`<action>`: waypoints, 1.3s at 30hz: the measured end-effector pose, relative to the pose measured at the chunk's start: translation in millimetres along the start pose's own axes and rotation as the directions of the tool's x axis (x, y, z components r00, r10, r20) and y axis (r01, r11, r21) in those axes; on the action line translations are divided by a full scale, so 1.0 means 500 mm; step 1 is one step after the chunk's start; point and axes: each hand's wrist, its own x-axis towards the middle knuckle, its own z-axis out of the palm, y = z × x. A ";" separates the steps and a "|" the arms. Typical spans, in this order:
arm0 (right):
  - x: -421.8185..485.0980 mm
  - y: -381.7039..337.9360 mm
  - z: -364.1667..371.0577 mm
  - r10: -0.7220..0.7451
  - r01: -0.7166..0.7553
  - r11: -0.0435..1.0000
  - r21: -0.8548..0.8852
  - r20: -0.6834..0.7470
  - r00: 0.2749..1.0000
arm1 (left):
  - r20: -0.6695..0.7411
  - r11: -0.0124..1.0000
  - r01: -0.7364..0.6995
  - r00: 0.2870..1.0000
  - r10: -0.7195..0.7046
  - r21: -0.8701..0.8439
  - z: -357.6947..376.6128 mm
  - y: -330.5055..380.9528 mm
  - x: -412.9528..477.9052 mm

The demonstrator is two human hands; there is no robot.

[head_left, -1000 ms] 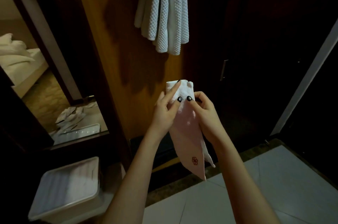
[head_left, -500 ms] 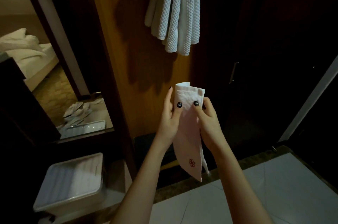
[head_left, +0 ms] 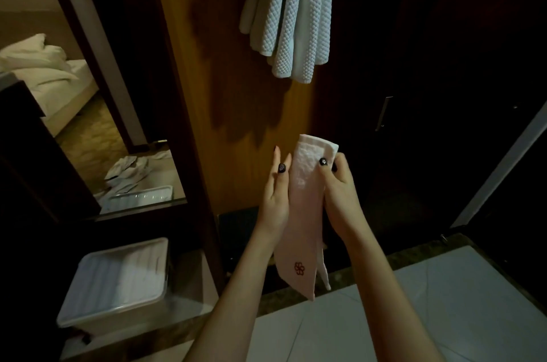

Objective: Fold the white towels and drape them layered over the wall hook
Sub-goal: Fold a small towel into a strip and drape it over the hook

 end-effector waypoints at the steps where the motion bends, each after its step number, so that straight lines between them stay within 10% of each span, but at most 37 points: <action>1: -0.003 0.003 0.001 0.017 -0.017 1.000 0.019 0.026 1.000 | -0.001 1.000 0.009 1.000 -0.009 -0.006 0.000 0.000 0.000; 29: -0.030 -0.002 0.040 0.052 -0.064 0.995 0.075 0.152 0.987 | -0.226 0.970 -0.183 0.963 0.144 -0.162 -0.042 0.032 -0.023; 39: -0.010 -0.030 0.017 0.021 -0.018 0.999 -0.046 0.053 0.998 | -0.027 0.972 -0.232 0.973 0.231 -0.045 -0.068 0.059 -0.028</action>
